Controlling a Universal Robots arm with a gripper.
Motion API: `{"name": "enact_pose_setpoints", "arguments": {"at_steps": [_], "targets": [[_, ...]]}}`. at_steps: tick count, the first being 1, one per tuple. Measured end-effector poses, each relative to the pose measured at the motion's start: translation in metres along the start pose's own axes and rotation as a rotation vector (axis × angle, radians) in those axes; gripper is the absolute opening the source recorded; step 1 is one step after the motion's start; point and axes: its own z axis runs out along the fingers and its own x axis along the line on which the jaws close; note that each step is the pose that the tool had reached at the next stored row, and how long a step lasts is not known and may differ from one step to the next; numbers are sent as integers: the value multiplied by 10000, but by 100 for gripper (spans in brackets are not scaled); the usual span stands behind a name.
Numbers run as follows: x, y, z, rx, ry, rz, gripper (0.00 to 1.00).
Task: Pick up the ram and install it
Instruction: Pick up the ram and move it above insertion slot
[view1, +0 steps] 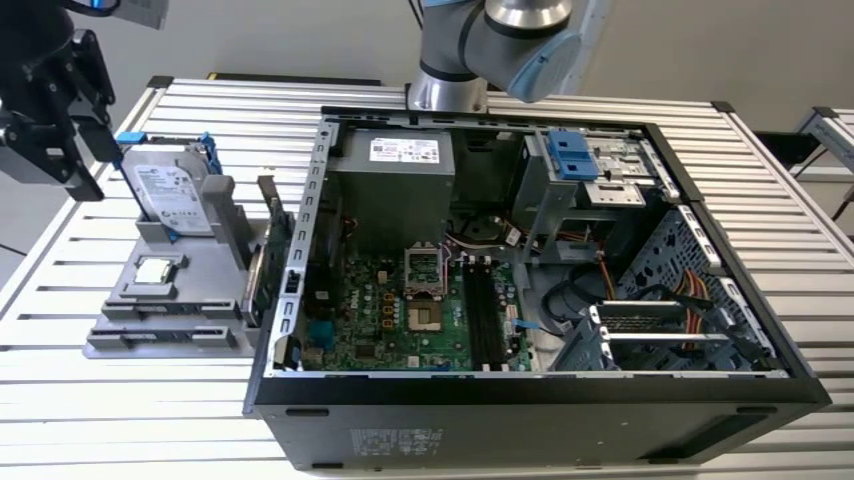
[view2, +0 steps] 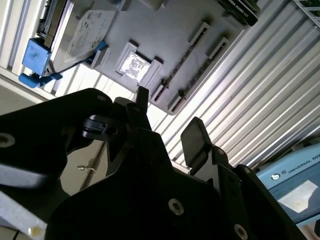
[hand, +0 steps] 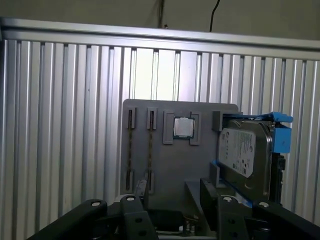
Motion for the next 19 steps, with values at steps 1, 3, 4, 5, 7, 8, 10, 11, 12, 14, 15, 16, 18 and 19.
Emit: {"name": "enact_pose_setpoints", "arguments": {"at_steps": [1, 3, 4, 5, 7, 8, 10, 11, 12, 14, 15, 16, 18, 19], "targets": [[0, 0, 3, 0, 0, 0, 100], [1, 0, 10, 0, 0, 0, 100], [1, 0, 14, 0, 0, 0, 100], [1, 0, 20, 0, 0, 0, 100], [2, -1, 39, 2, -1, 1, 100], [2, -1, 50, 0, 0, 1, 100], [4, -2, 73, 0, 1, 3, 100], [4, -3, 86, 0, 1, 5, 100], [5, -3, 98, 0, 1, 6, 100], [6, -4, 122, 0, 1, 11, 100], [6, -4, 133, 1, 2, 15, 100], [7, -4, 144, 1, 3, 21, 100], [7, -4, 160, 1, 4, 31, 100], [7, -5, 169, 1, 4, 35, 100]]}}
